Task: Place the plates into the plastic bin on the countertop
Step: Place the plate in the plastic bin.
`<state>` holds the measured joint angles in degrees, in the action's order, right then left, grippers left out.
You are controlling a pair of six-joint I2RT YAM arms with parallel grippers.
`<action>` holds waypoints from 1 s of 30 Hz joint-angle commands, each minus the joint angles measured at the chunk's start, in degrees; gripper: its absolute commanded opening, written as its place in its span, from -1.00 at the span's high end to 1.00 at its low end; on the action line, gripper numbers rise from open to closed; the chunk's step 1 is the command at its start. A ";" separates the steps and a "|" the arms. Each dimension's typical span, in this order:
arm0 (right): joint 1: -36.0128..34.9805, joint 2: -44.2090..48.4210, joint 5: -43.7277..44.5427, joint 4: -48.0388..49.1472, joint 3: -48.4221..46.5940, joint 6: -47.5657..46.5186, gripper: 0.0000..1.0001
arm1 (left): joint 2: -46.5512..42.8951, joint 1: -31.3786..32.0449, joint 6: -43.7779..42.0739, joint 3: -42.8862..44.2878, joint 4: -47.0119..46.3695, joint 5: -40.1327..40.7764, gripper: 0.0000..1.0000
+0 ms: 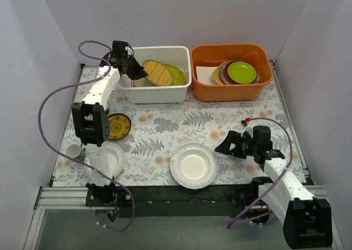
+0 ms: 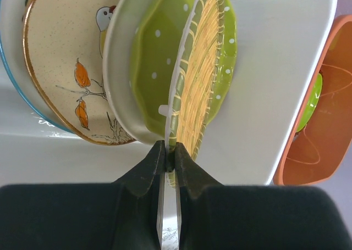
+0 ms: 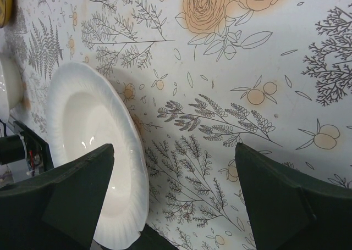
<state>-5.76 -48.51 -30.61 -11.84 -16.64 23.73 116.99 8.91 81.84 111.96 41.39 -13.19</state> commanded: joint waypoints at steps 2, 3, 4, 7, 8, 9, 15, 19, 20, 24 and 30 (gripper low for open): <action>-0.13 -0.36 -0.94 1.82 -1.20 -1.40 -0.96 | 0.34 -1.17 0.60 -0.78 -3.86 -2.98 1.00; -0.04 -0.36 -1.12 1.82 -1.20 -1.49 -0.96 | 0.43 -1.35 0.51 -1.04 -3.94 -3.07 1.00; -0.13 -0.53 -1.03 1.82 -1.28 -1.49 -0.96 | 0.87 -1.52 0.51 -1.65 -4.03 -3.16 1.00; -0.13 -0.71 -1.12 1.82 -1.37 -1.75 -0.96 | 1.57 -2.14 0.51 -3.23 -4.65 -3.95 1.00; -0.13 -0.79 -1.20 1.82 -1.46 -1.75 -0.96 | 1.66 -2.49 0.51 -3.59 -4.91 -4.47 1.00; -0.13 -0.88 -1.21 1.82 -1.46 -1.75 -0.96 | 1.75 -2.66 0.51 -4.20 -5.26 -4.82 1.00; -0.13 -1.32 -1.64 1.99 -1.64 -1.84 -0.96 | 1.58 -3.89 0.86 -9.12 -7.20 -5.27 1.00; -0.13 -1.41 -1.65 1.82 -1.64 -2.02 -0.96 | 0.96 -4.77 1.56 -11.06 -7.20 -4.48 0.80; -0.04 -1.32 -1.65 1.82 -1.55 -1.93 -0.96 | 0.87 -5.12 1.56 -11.76 -7.20 -4.21 0.75; -0.13 -1.32 -1.73 1.82 -1.29 -2.02 -0.96 | 0.35 -5.92 1.65 -12.21 -6.76 -3.95 0.55; -0.13 -0.88 -1.82 1.64 -1.20 -1.84 -0.96 | 0.43 -6.97 1.56 -10.54 -4.92 -2.98 0.39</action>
<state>-5.76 -49.76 -31.53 -11.84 -16.64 22.48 120.09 4.93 83.35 101.08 31.22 -19.94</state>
